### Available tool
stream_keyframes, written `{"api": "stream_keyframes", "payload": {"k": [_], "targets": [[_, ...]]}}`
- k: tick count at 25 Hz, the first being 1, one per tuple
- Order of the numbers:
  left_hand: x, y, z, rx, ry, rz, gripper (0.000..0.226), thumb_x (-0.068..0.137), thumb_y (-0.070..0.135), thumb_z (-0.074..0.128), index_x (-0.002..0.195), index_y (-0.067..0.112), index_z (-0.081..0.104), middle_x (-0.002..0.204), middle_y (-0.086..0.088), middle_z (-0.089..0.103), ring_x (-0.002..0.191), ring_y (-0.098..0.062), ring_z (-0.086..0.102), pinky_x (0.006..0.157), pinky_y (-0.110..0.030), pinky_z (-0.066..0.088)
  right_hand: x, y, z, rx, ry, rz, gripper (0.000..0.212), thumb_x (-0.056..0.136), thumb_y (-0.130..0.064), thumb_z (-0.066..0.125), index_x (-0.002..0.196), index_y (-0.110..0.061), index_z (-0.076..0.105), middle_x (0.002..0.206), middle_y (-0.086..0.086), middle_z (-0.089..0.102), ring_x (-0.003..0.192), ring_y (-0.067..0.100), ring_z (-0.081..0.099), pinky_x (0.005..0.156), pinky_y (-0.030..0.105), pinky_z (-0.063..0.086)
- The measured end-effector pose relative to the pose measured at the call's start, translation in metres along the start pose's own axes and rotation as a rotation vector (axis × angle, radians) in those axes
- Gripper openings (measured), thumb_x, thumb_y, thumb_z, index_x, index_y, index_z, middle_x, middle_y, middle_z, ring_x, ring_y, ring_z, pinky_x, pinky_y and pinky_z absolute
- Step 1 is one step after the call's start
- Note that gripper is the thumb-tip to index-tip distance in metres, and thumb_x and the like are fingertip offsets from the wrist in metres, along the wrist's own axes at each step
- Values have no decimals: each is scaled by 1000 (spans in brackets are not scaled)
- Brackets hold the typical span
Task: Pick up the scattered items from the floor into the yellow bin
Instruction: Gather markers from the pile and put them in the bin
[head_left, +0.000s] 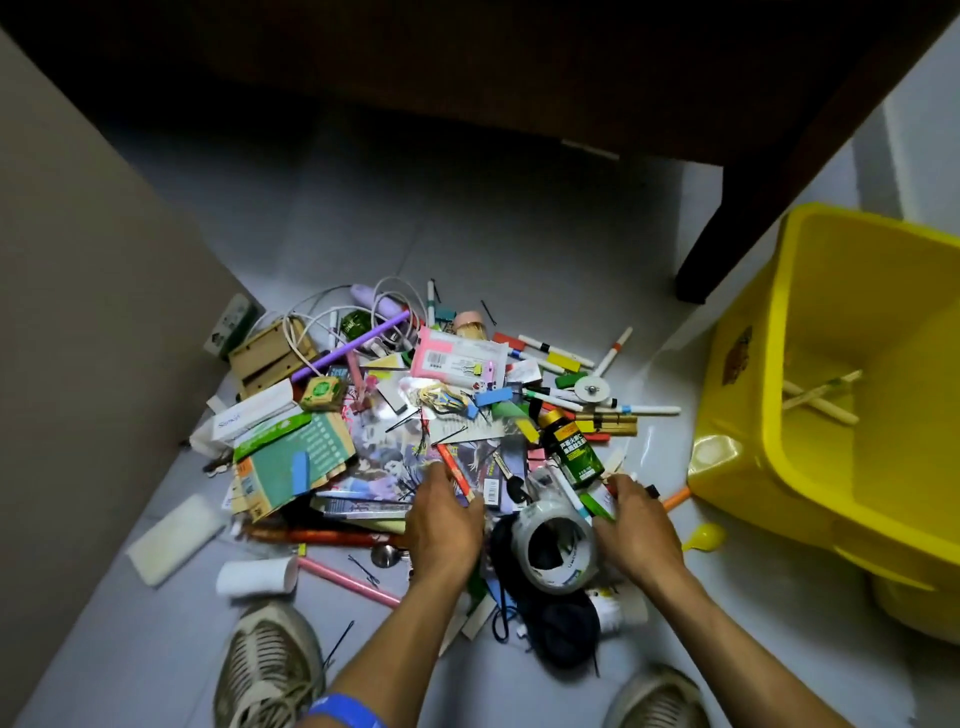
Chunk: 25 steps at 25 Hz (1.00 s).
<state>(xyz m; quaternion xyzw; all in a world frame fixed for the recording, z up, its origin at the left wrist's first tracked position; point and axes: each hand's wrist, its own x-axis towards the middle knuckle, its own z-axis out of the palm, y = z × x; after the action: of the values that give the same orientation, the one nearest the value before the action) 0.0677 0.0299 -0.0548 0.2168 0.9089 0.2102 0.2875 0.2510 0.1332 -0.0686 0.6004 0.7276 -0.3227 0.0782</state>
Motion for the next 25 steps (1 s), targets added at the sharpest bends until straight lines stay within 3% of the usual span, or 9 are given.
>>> {"api": "stream_keyframes", "payload": {"k": [3,8,10,14,18,22,25], "targets": [[10,3,10,-49,16,-63,34,82,18,74,104,16,48,85,0,61,67,-13,57,51,-21,35,10,6,15,-46,-61,-7,49,87,-24,65,131,-15,48,124,10,51,111,32,56,89,40,50],[9,11,12,-220,-66,-177,21,85,15,59,103,17,49,92,-2,60,75,-17,58,56,-27,37,12,13,16,10,-137,-47,57,88,-30,68,138,-16,45,127,10,53,119,32,53,93,37,47],[1,6,12,-384,-144,-256,11,86,10,48,93,17,53,82,-3,61,67,-19,56,54,-27,36,8,10,19,12,-143,-45,56,89,-28,66,137,-14,42,126,11,57,116,32,56,89,37,48],[-18,-18,14,-609,-276,-344,26,84,-2,37,74,16,53,50,1,50,42,-15,44,44,-26,30,-2,7,17,89,-171,-52,46,92,-29,58,133,-15,42,115,13,65,102,34,62,79,40,52],[-36,-31,12,-696,-277,-370,24,68,5,39,65,22,55,45,5,48,39,-12,39,43,-24,27,-20,12,3,366,-142,-14,32,84,-16,61,112,-31,55,99,-4,69,71,6,64,58,25,50],[-40,-14,5,-690,-256,-316,38,71,-3,37,60,26,58,48,2,50,38,-10,39,40,-22,28,-29,-1,-15,712,-132,-10,29,87,-7,63,96,-34,62,81,1,72,55,16,65,53,34,53],[-48,14,-4,-725,-308,-289,25,67,-2,41,74,17,55,52,-1,46,39,-11,36,39,-21,25,-32,-16,-25,930,-173,-21,30,85,-2,63,93,-31,64,81,6,75,60,22,69,54,36,57]]}}
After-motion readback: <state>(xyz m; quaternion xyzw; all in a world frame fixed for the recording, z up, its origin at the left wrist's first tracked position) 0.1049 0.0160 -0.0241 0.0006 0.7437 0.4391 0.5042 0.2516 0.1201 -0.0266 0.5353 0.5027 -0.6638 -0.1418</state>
